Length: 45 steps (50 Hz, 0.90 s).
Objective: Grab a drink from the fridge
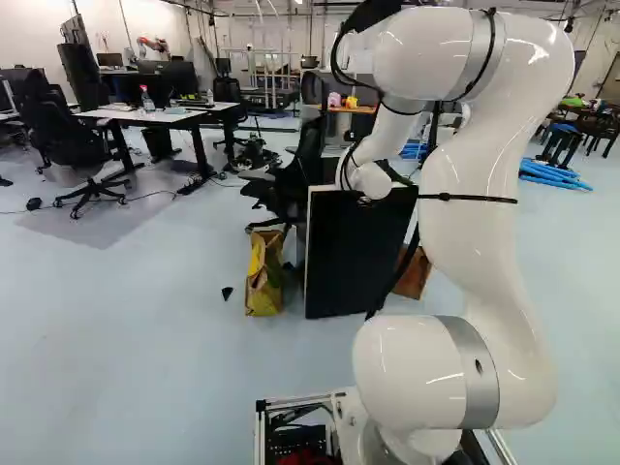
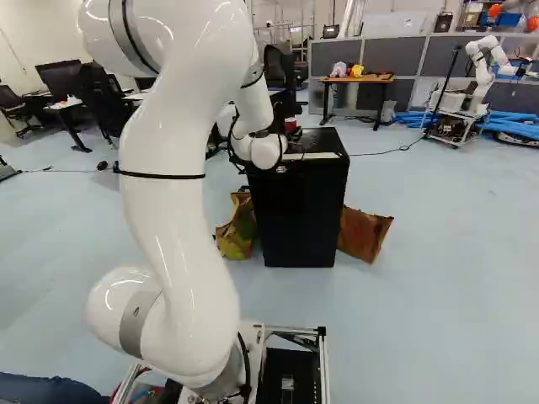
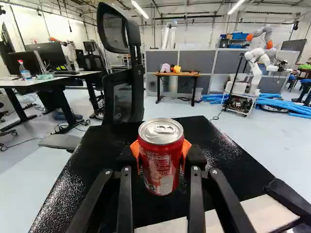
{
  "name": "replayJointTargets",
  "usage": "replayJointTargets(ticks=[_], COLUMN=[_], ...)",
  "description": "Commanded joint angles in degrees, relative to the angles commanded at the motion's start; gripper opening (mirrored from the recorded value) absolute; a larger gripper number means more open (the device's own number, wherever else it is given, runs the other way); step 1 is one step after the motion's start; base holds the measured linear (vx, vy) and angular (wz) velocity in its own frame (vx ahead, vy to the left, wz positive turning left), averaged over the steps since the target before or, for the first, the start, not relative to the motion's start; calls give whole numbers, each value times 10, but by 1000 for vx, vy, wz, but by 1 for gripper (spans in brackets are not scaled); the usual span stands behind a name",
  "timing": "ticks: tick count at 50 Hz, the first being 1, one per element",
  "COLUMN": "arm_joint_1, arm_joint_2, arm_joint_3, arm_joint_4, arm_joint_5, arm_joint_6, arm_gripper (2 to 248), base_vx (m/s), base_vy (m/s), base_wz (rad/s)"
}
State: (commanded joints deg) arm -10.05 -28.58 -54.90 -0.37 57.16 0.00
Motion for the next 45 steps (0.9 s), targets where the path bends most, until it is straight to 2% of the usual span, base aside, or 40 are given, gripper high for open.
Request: replayJointTargets(ticks=[23,45], arm_joint_1=[8,22], arm_joint_2=[36,99], arm_joint_3=[40,111], arm_joint_4=[0,1], arm_joint_5=[-6,-16], arm_joint_6=[0,0], arm_gripper=[100,100], base_vx=[0,0], base_vy=[0,0], base_wz=[0,0])
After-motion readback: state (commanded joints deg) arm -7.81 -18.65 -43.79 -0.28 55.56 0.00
